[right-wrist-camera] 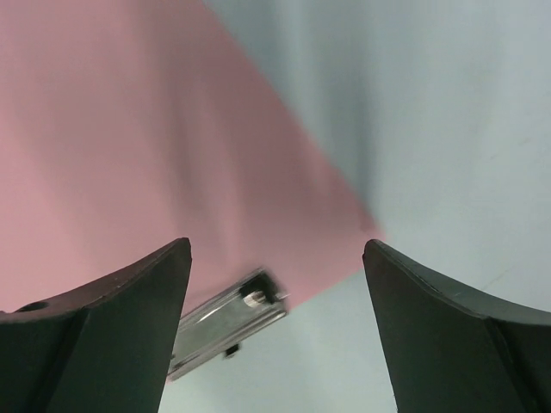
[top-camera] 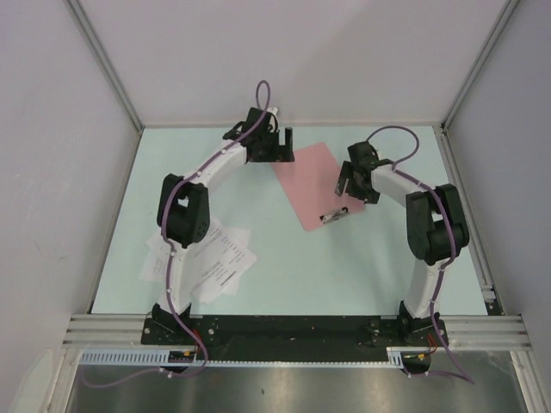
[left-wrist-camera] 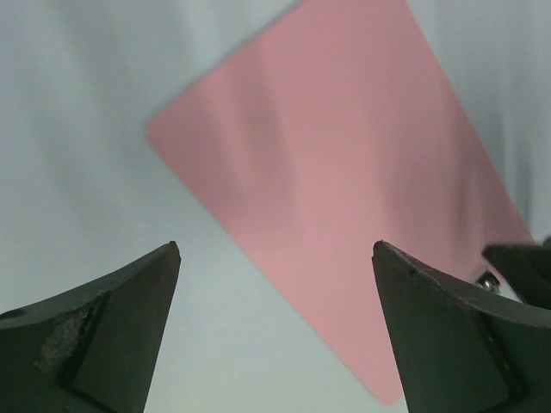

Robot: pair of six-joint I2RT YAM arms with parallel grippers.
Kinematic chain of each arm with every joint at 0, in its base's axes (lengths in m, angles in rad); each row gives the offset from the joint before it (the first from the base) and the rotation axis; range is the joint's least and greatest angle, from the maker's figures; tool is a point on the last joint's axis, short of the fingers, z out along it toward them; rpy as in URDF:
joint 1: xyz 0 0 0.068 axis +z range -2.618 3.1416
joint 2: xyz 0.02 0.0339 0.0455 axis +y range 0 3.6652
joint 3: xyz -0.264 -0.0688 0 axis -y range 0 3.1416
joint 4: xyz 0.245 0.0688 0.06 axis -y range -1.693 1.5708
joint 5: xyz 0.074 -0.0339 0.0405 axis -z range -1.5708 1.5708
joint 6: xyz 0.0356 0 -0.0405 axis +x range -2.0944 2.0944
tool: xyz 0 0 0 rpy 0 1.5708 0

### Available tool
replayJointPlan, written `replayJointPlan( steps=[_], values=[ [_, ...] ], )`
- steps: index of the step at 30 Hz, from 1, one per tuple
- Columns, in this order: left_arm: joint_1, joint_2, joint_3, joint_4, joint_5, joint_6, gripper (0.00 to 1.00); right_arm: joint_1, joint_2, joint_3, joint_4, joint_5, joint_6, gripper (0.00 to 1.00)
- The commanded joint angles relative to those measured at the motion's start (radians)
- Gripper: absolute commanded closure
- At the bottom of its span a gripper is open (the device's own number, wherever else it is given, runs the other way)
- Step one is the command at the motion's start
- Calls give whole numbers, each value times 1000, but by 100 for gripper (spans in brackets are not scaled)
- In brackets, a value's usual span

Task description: Put the files into the folder

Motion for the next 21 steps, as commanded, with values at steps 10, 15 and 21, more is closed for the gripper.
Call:
replayJointPlan(
  steps=[10,15,21],
  values=[
    [4,-281,-424,297,72,-255,7,265,-45,13,133,143,20,23],
    [-43,-440,-584,371,53,-347,8,280,-8,11,171,12,-3,28],
    [-88,-615,-730,372,66,-372,8,292,33,10,173,-80,-73,29]
  ],
)
